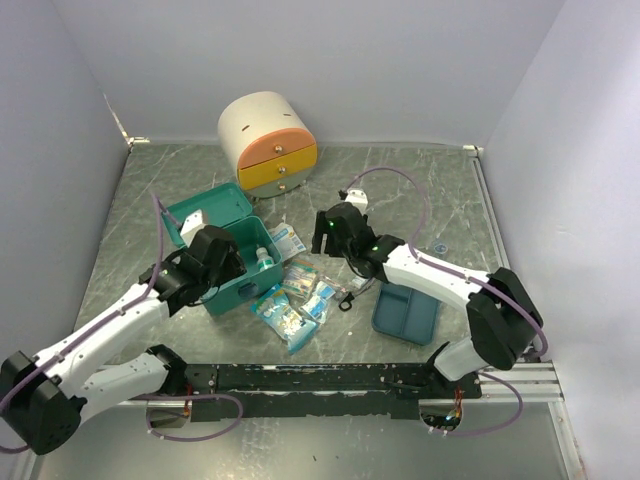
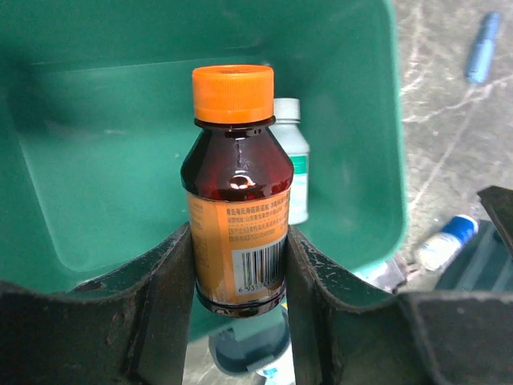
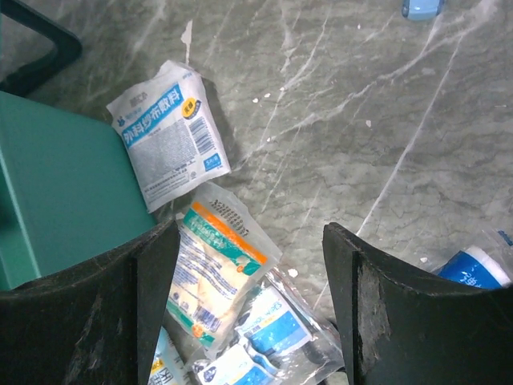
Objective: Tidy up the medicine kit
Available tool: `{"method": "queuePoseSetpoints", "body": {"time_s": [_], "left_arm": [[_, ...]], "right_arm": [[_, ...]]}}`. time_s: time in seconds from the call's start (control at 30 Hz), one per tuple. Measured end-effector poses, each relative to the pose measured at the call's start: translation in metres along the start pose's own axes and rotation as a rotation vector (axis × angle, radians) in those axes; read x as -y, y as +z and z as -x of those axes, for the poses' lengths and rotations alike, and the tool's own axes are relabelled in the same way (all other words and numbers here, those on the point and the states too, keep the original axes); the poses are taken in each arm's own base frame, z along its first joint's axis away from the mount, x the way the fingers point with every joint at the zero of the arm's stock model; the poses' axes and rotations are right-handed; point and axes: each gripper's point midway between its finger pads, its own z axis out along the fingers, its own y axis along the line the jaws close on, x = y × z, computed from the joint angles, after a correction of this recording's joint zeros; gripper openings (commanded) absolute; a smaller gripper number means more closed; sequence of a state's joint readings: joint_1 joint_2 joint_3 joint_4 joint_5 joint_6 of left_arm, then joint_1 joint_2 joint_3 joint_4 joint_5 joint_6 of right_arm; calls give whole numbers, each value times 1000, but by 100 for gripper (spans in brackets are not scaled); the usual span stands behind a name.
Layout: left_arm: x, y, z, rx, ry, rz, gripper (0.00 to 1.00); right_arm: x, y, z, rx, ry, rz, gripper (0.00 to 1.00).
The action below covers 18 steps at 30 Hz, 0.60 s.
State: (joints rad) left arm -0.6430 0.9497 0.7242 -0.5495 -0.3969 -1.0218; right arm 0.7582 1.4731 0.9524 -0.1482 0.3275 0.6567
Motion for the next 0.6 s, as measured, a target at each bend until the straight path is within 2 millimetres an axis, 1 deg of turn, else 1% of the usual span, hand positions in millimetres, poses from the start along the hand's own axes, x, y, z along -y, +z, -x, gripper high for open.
{"method": "queuePoseSetpoints", "body": {"time_s": [0.13,0.27,0.33,0.47,0.6], "left_arm": [[-12,15,-5,-34,-7,58,43],[-19,24,-15,-69,-8,77,46],[-19,29,-20,-92,-1,83,48],[-20,41,-40,-179,29,93,50],[-14,51,-44,-228,23,78,51]], "right_arm": [[3,9,-13,-37,-18,-10,72],[3,13,-21,-65,-39,-6,72],[3,13,-21,-68,-48,-1,72],[2,13,-22,-73,-67,8,72],[2,13,-20,-66,-82,13,72]]}}
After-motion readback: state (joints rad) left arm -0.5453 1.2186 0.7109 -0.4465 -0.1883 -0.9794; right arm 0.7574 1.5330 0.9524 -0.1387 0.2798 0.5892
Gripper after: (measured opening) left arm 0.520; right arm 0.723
